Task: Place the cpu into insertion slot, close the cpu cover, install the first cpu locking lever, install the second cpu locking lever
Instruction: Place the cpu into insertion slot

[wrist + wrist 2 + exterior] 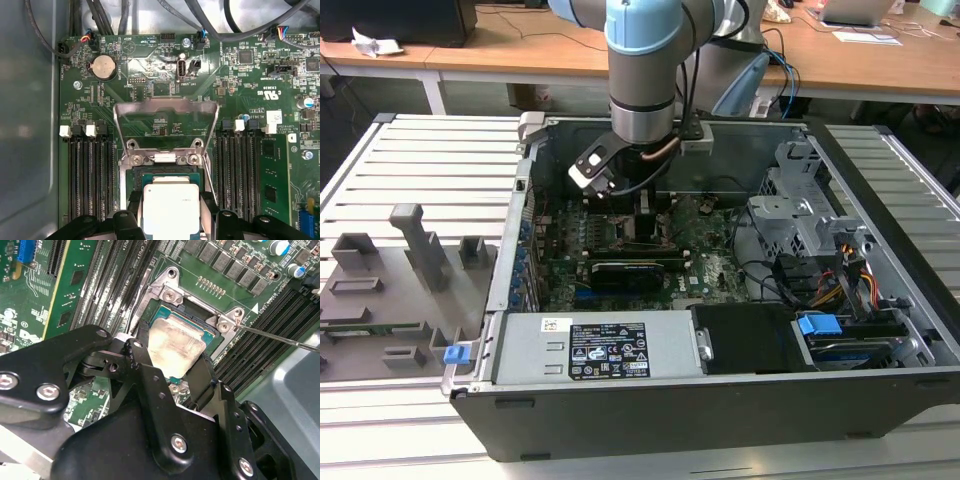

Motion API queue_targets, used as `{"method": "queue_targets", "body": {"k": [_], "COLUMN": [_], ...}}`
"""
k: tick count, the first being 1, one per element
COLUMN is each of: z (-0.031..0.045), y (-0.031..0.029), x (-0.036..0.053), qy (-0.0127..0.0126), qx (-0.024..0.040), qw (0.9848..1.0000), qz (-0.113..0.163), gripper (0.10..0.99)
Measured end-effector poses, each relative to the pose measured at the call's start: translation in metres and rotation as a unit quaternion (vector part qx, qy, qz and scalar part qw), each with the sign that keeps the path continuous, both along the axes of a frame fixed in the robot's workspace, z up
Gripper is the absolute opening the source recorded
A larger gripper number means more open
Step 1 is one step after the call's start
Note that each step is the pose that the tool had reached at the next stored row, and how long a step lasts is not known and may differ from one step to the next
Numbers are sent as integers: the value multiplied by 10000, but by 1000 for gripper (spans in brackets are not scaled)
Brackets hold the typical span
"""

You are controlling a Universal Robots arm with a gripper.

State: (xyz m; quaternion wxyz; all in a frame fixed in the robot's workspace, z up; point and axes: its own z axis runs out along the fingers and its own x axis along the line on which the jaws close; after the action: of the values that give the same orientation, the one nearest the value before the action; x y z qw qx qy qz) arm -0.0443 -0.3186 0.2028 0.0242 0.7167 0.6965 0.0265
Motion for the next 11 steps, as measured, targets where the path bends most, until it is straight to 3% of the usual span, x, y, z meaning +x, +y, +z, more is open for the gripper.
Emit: {"method": "queue_targets", "body": {"k": [11], "z": [-57], "y": [18], "x": [16], "qy": [20], "qx": [-3], "qw": [10000], "qz": [1], "gripper": [541]}}
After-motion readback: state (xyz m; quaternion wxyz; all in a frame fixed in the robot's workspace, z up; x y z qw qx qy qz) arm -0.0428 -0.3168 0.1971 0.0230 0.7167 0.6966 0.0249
